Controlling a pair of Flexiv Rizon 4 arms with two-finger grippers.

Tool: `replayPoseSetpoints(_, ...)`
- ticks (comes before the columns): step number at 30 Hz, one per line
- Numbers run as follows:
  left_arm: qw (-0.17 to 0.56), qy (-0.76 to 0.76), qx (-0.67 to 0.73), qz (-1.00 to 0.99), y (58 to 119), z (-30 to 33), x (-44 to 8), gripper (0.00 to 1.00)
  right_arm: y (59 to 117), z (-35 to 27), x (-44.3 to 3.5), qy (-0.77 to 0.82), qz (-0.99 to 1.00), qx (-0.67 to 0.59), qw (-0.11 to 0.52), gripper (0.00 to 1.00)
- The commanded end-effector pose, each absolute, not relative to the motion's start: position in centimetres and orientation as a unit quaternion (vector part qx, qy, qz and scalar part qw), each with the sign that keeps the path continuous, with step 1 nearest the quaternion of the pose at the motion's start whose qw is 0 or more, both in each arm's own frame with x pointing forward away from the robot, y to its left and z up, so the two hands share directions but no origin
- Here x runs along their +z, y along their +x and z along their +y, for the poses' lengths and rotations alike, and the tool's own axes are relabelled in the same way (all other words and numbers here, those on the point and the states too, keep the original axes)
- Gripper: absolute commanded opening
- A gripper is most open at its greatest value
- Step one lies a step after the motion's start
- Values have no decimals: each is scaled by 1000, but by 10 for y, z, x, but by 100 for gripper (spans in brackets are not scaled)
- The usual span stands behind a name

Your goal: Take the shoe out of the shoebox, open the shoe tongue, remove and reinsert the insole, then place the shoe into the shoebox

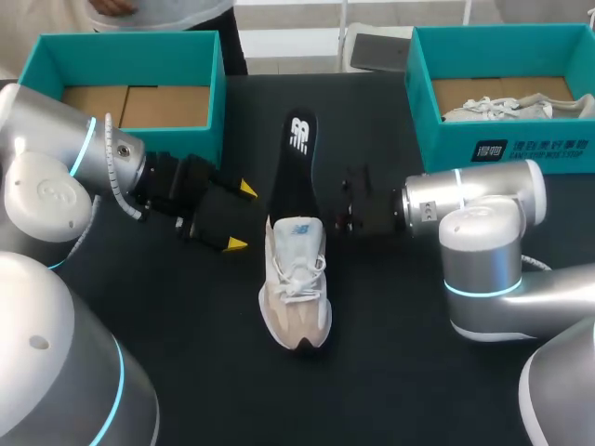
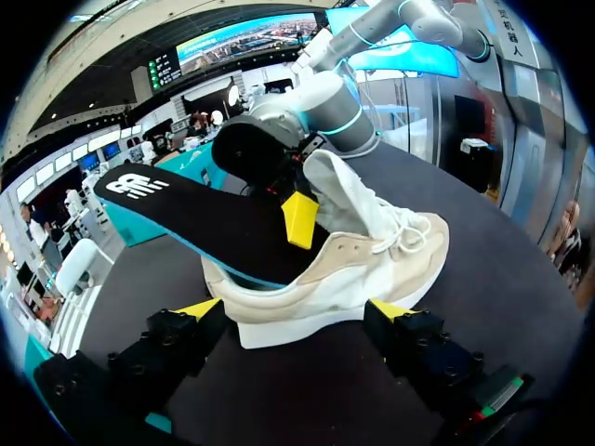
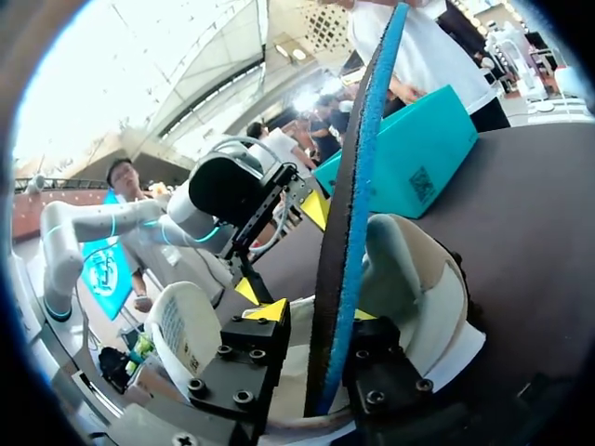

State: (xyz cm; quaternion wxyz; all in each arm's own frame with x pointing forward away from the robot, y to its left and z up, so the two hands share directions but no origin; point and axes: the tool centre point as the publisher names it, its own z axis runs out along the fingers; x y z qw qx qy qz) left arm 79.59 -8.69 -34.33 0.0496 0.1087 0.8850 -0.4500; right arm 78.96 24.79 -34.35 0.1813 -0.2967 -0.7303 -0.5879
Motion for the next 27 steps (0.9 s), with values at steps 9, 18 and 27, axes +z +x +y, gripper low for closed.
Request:
replayPoseSetpoints(9,50,109,-449,886,795,-87,-344,100,794,250,-336,-291,-738,-589,155,33)
replayPoseSetpoints(18,50,109,-449,886,795,-87,-344,100,806,243,-323,-282,-750,-582,141,37)
replayPoseSetpoints(27,50,109,-449,886,795,-87,-344,100,822,235,-312,-266,-763,-573,138,36)
